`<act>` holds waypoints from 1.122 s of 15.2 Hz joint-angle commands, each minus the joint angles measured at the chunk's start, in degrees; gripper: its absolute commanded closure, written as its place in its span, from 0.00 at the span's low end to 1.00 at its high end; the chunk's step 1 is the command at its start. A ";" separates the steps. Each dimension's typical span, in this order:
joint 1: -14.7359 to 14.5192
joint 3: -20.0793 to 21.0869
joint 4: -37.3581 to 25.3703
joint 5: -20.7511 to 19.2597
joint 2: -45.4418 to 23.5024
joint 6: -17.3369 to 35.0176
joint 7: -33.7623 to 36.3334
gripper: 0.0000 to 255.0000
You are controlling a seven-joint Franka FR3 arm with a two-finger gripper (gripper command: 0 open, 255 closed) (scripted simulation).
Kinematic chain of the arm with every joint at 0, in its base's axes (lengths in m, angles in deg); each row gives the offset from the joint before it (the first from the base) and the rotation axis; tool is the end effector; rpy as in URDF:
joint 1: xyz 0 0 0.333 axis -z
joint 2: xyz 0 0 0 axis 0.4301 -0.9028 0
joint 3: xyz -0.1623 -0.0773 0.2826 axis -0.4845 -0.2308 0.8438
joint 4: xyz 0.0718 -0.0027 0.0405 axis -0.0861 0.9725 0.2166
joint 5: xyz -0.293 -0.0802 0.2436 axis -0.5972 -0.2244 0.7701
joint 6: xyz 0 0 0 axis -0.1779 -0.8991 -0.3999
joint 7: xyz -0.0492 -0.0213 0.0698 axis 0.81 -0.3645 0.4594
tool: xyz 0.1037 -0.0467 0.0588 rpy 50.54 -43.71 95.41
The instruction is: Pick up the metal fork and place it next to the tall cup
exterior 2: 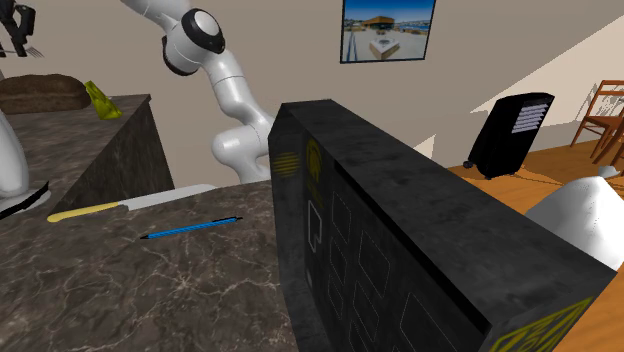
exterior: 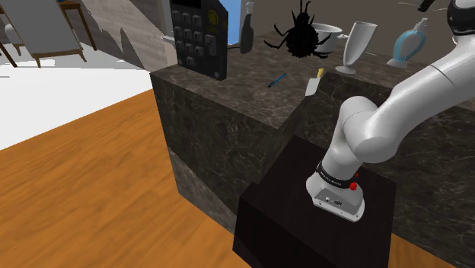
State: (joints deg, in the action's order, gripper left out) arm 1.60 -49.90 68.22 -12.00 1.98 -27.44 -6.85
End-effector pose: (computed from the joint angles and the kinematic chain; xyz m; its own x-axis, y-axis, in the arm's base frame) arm -0.0299 -0.5086 0.7603 0.9837 0.1048 0.1463 0.1043 -0.9945 0.0106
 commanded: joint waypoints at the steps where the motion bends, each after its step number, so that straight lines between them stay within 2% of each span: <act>1: 2.19 1.40 3.15 -0.04 0.83 1.78 0.42 1.00; 8: 9.98 6.69 15.09 -0.52 4.55 7.91 2.56 1.00; 17: 15.65 9.54 26.84 -2.14 9.03 14.35 4.64 1.00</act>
State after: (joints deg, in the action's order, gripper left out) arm 16.53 -40.77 93.67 -13.94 10.46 -13.80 -2.46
